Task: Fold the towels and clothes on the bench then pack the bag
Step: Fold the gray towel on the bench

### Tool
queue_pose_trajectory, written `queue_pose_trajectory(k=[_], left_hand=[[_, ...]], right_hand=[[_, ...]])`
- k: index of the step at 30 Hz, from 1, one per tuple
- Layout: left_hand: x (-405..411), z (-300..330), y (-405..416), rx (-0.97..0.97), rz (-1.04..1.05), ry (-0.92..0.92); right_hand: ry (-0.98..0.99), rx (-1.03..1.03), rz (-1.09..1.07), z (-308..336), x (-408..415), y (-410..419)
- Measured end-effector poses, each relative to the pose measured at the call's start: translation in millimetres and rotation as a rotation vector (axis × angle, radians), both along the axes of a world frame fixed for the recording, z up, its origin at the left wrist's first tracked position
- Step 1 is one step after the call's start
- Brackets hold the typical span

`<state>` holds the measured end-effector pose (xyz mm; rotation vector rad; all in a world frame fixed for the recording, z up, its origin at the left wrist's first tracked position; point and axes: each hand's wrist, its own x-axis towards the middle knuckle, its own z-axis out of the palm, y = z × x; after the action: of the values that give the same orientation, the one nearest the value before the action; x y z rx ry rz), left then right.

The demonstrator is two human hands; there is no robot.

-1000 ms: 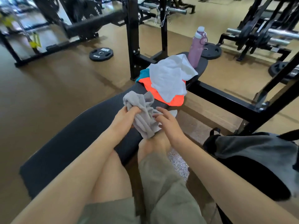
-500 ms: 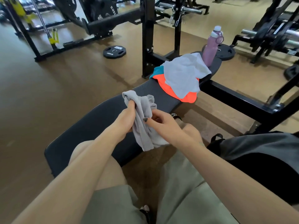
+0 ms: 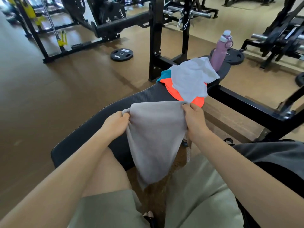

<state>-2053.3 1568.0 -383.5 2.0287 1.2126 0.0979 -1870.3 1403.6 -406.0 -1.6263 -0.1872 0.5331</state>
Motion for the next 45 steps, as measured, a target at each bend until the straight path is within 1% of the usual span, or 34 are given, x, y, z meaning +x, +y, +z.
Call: queue_pose_trajectory(k=[3,5,10,15,19,23,28,31,35,36,39,40,43,45], left_hand=[[-4,-6,7,-0.232,0.181,-0.211],[-7,-10,10,-0.315,0.256,-0.32],[-12,-15,17,-0.429,0.338,-0.39],[-12,-8,29,-0.411,0.462,-0.431],[-14,-2,35,-0.382,0.431,-0.418],[-12,5,43,-0.306,0.442,-0.46],[-7,20,61,-0.251,0.468,-0.517],[-7,19,62,-0.308,0.455,-0.501],[-13,7,52,-0.501,0.397,-0.47],[-13,2,50,-0.502,0.381,-0.455],[-11,-6,45,-0.423,0.345,-0.406],[-10,-6,44,-0.435,0.32,-0.411],[-5,2,43,-0.45,0.28,-0.492],[-1,11,41,-0.34,0.253,-0.554]], right_hand=[[0.0,0.021,0.004,-1,7,-6],[-0.017,0.012,0.019,-3,12,-8],[-0.034,-0.038,-0.028,-2,20,-7],[-0.056,-0.125,-0.045,7,30,-2],[-0.116,-0.158,-0.017,15,38,9],[-0.113,-0.142,0.032,27,39,25],[-0.239,-0.181,0.137,50,42,54],[-0.234,-0.225,0.247,48,39,60],[-0.204,-0.252,0.352,27,31,53],[-0.206,-0.257,0.362,23,29,51],[-0.215,-0.258,0.368,16,29,47],[-0.224,-0.261,0.369,15,29,47],[-0.253,-0.248,0.324,16,35,53],[-0.299,-0.263,0.338,21,40,59]])
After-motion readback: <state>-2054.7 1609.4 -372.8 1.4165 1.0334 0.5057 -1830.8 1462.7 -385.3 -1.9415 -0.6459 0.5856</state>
